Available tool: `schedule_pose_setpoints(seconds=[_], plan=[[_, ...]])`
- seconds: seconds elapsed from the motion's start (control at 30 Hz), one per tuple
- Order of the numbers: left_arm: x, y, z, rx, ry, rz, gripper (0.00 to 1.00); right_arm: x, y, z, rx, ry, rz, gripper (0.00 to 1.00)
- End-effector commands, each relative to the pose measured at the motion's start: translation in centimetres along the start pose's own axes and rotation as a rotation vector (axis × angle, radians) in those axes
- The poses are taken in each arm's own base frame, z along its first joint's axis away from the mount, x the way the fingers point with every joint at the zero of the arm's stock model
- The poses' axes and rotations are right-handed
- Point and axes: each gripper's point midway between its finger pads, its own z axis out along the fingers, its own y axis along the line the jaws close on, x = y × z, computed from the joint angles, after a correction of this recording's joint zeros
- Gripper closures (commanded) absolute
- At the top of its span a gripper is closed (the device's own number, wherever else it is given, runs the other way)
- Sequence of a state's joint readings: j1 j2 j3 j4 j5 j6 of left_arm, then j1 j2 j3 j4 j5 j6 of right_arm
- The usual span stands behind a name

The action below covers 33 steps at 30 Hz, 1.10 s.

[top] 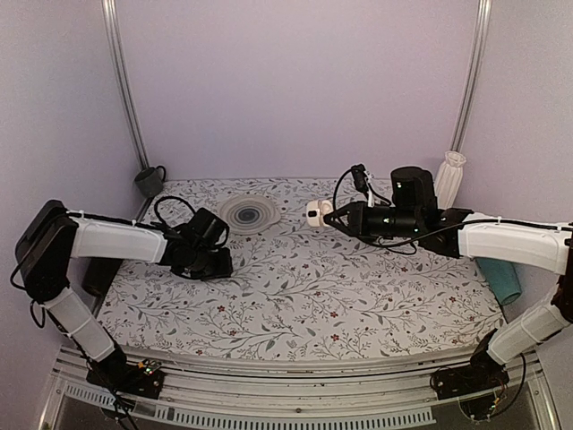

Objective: Insert the wireless bluetooth earbuds into the charging case
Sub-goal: Move the right earbud to the center of the board.

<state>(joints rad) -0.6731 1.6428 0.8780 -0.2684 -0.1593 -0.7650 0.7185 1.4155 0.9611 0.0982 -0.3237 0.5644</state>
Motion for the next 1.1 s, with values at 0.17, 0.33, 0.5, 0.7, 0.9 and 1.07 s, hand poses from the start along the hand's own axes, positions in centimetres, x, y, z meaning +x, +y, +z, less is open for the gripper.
schedule_pose_setpoints(seconds=[0.17,0.33,0.5,0.7,0.9,1.07], plan=[[0.9,3.2,0.3,-0.025,0.040,-0.031,0.63,-0.3,-0.2,0.4,-0.007,-0.015,0.001,0.96],[0.8,3.1,1.5,-0.041,0.051,-0.015,0.63,-0.4,-0.1,0.5,-0.012,-0.014,0.000,0.96],[0.6,2.2,2.3,-0.019,0.059,0.000,0.66,-0.3,-0.2,0.4,-0.007,-0.014,0.001,0.96],[0.4,0.5,3.2,0.011,0.068,0.025,0.69,-0.2,-0.3,0.1,0.000,-0.017,0.004,0.96],[0.1,-1.4,4.1,0.042,0.069,0.057,0.71,-0.1,-0.3,-0.3,0.004,-0.021,0.006,0.96],[-0.2,-3.4,4.9,0.066,0.078,0.101,0.71,-0.2,-0.4,-0.6,0.016,-0.026,0.006,0.96]])
